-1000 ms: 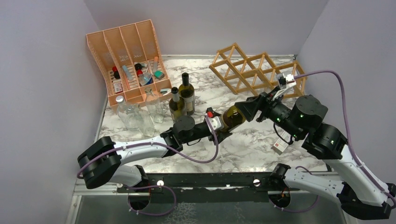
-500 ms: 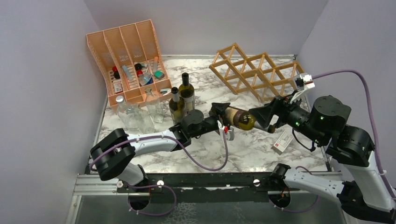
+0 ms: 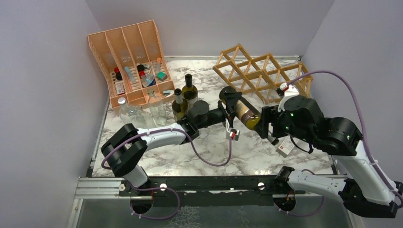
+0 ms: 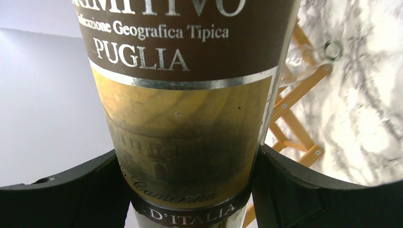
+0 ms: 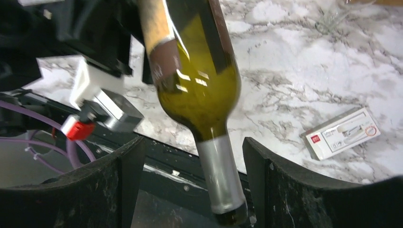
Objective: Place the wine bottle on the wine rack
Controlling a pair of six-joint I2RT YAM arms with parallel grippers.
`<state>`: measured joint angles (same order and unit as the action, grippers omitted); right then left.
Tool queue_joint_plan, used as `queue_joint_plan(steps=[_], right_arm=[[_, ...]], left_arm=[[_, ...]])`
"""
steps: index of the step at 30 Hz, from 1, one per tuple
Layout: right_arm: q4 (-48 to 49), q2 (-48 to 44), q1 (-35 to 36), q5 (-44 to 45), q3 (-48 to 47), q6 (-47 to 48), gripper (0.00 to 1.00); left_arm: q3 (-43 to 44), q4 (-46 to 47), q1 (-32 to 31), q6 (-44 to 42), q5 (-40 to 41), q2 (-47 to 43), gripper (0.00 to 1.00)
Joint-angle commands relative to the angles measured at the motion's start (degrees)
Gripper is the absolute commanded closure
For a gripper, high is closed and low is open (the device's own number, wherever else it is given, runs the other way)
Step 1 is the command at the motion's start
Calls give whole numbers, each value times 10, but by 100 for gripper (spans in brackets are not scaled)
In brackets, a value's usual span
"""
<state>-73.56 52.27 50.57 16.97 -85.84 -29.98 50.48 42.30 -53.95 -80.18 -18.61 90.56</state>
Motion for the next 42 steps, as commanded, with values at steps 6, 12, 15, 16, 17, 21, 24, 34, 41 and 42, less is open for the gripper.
queue_joint_plan(steps=[6, 12, 15, 16, 17, 21, 24, 34, 41, 42], right_arm=[[18, 5, 2, -69, 98, 1, 29], [76, 29, 2, -78, 137, 2, 38], [103, 25, 2, -66, 151, 2, 42], [113, 22, 2, -66, 158, 2, 44], [120, 21, 2, -67, 165, 1, 45], [137, 17, 2, -76, 193, -6, 47], [146, 13, 2, -80, 208, -12, 50], [165, -8, 2, -108, 242, 9, 49], [159, -32, 2, -54, 237, -12, 99], [162, -37, 2, -41, 236, -16, 99]], left_arm=[[20, 91, 46, -76, -89, -13, 100], [-6, 89, 46, -98, -117, -33, 100], [-17, 89, 46, -98, -127, -45, 100], [-20, 90, 46, -98, -128, -48, 100], [-22, 89, 46, -101, -130, -51, 100], [-24, 90, 46, -93, -124, -59, 100], [-22, 90, 46, -85, -123, -60, 100], [-9, 89, 46, -52, -125, -47, 100], [-1, 89, 46, -4, -103, -47, 71], [1, 89, 46, 8, -98, -45, 55]])
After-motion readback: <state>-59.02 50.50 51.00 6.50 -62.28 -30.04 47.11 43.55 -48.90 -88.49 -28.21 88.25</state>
